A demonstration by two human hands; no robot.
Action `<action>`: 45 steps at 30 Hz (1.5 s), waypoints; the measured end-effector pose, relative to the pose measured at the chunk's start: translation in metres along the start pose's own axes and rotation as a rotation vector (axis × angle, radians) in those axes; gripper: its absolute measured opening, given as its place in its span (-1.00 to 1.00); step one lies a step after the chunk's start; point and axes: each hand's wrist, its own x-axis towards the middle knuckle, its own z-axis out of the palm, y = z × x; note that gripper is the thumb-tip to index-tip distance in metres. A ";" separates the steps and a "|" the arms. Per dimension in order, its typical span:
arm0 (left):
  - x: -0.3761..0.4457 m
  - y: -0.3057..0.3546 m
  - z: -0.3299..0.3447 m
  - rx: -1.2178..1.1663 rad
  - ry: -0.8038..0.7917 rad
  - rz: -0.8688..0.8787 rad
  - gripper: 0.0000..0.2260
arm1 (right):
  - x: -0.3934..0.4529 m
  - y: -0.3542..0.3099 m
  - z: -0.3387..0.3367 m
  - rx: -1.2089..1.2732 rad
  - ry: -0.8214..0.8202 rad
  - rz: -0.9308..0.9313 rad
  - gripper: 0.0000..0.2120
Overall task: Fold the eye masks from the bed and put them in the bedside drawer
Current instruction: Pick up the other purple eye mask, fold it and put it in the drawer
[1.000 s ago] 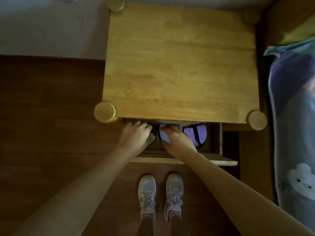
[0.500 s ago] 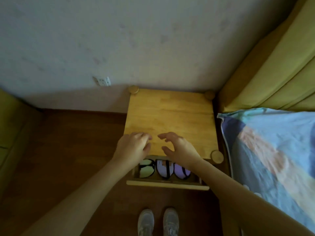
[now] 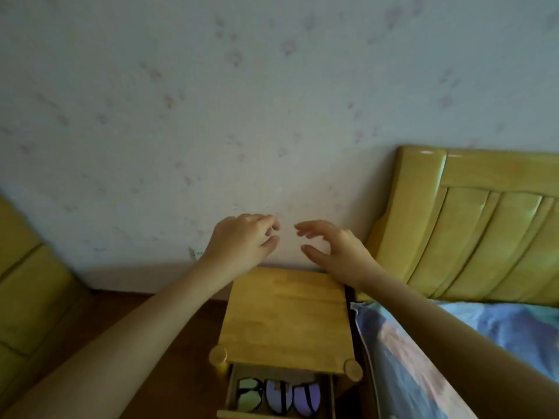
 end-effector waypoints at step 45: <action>-0.062 0.228 -0.230 -0.360 0.149 1.075 -0.78 | -0.345 -0.323 -0.147 -0.652 0.807 0.776 -0.66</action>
